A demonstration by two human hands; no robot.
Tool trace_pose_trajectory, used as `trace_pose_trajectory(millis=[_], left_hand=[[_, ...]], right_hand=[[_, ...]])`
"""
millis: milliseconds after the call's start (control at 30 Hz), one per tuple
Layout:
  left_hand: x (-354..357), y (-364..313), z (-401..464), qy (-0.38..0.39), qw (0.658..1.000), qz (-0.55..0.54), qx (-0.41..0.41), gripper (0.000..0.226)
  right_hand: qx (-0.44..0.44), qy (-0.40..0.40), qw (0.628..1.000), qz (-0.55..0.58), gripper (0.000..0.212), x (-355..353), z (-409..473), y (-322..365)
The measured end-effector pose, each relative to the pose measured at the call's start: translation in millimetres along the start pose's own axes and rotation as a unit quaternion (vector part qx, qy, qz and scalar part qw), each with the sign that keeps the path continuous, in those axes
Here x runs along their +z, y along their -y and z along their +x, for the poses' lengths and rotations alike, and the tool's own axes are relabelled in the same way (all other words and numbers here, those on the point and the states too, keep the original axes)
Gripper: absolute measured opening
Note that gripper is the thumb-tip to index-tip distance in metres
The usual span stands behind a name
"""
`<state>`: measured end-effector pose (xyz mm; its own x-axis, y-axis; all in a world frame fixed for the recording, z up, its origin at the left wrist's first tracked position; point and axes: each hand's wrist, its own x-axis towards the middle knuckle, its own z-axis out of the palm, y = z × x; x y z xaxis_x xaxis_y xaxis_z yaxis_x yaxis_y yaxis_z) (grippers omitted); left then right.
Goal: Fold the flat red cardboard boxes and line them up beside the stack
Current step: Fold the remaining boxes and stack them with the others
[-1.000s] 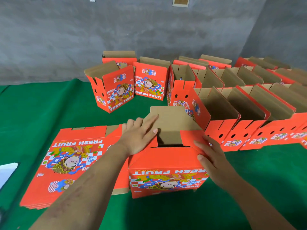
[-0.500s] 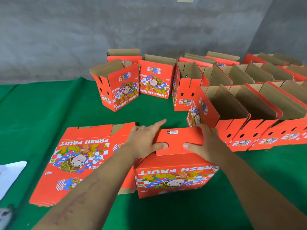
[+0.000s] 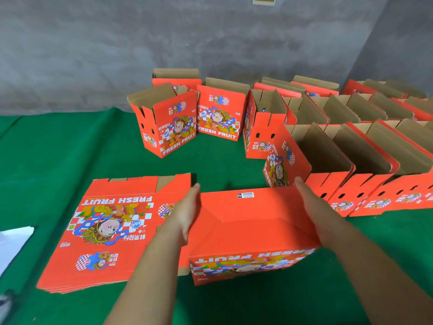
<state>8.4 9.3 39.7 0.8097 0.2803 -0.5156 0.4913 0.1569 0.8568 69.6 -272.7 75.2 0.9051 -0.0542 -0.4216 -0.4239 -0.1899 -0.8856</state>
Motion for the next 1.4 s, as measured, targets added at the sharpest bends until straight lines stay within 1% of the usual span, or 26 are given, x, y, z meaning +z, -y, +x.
trace_pose_trajectory(millis=[67, 167, 200, 300, 333, 400, 467, 533, 600, 633, 700, 767, 833, 867, 900, 933, 1000, 1033, 1100, 1167, 1200, 1233, 1267, 1333, 1367, 1400], left_hand=[[-2, 2, -12, -0.03, 0.998, -0.017, 0.043, 0.038], [-1, -8, -26, 0.023, 0.986, -0.086, 0.138, 0.025], [0, -16, -29, 0.039, 0.979, -0.106, 0.17, 0.03], [-8, -30, -34, 0.091, 0.94, -0.151, 0.292, 0.069], [-11, -31, -35, 0.107, 0.927, -0.136, 0.333, 0.077], [-15, -31, -36, 0.134, 0.911, -0.078, 0.381, 0.08], [-19, -30, -32, 0.157, 0.916, -0.047, 0.367, 0.083], [-23, -23, -25, 0.172, 0.926, -0.049, 0.333, 0.09], [-25, -12, -17, 0.156, 0.938, -0.048, 0.306, 0.082], [-24, -9, -14, 0.132, 0.946, -0.042, 0.292, 0.075], [-16, -2, -11, 0.063, 0.961, -0.005, 0.271, 0.068], [-2, 5, -10, -0.032, 0.963, 0.085, 0.253, 0.076], [18, 9, -13, -0.112, 0.951, 0.201, 0.207, 0.09], [30, 11, -16, -0.103, 0.958, 0.202, 0.178, 0.095], [41, 14, -18, -0.063, 0.971, 0.163, 0.164, 0.1], [53, 18, -19, -0.002, 0.979, 0.113, 0.169, 0.104], [75, 29, -22, 0.117, 0.968, 0.029, 0.219, 0.109], [84, 34, -22, 0.161, 0.959, -0.008, 0.234, 0.112], [97, 40, -14, 0.221, 0.941, -0.033, 0.254, 0.115], [104, 44, 3, 0.194, 0.943, 0.016, 0.271, 0.103], [105, 44, 15, 0.154, 0.95, 0.055, 0.265, 0.094], [105, 44, 27, 0.109, 0.956, 0.101, 0.252, 0.085], [105, 44, 38, 0.072, 0.956, 0.157, 0.236, 0.077], [111, 40, 57, 0.069, 0.942, 0.259, 0.2, 0.066], [117, 38, 65, 0.082, 0.936, 0.288, 0.183, 0.067], [124, 36, 72, 0.09, 0.932, 0.308, 0.171, 0.071]], right_hand=[[0.07, 0.021, 0.994, 0.078, 0.064, -7, -7, 5], [0.056, 0.056, 0.982, 0.169, 0.061, -20, -11, 9], [0.054, 0.07, 0.976, 0.2, 0.061, -24, -14, 12], [0.082, 0.133, 0.957, 0.244, 0.054, -32, -16, 17], [0.093, 0.152, 0.95, 0.258, 0.055, -34, -18, 17], [0.102, 0.175, 0.94, 0.273, 0.064, -36, -22, 16], [0.082, 0.175, 0.943, 0.27, 0.063, -35, -22, 17], [0.055, 0.161, 0.95, 0.261, 0.051, -29, -22, 16], [0.027, 0.143, 0.954, 0.261, 0.047, -19, -24, 11], [-0.006, 0.138, 0.955, 0.262, 0.051, -13, -23, 8], [-0.112, 0.11, 0.957, 0.245, 0.061, -5, -18, 1], [-0.174, 0.059, 0.959, 0.216, 0.065, 5, -15, -6], [-0.236, -0.009, 0.962, 0.138, 0.082, 15, -13, -20], [-0.282, -0.04, 0.956, 0.071, 0.095, 21, -13, -32], [-0.324, -0.06, 0.944, 0.005, 0.109, 29, -14, -45], [-0.355, -0.072, 0.93, -0.059, 0.122, 38, -13, -57], [-0.404, -0.109, 0.891, -0.176, 0.138, 52, -7, -82], [-0.411, -0.135, 0.878, -0.206, 0.144, 56, -1, -91], [-0.384, -0.188, 0.878, -0.217, 0.151, 56, 14, -105], [-0.327, -0.213, 0.9, -0.195, 0.158, 52, 28, -114], [-0.31, -0.21, 0.909, -0.183, 0.157, 49, 35, -118], [-0.303, -0.201, 0.915, -0.174, 0.149, 45, 42, -120], [-0.299, -0.187, 0.922, -0.158, 0.132, 44, 49, -123], [-0.258, -0.145, 0.951, -0.085, 0.082, 43, 60, -126], [-0.231, -0.136, 0.962, -0.057, 0.063, 43, 62, -126], [-0.2, -0.137, 0.97, -0.029, 0.055, 44, 65, -125]])
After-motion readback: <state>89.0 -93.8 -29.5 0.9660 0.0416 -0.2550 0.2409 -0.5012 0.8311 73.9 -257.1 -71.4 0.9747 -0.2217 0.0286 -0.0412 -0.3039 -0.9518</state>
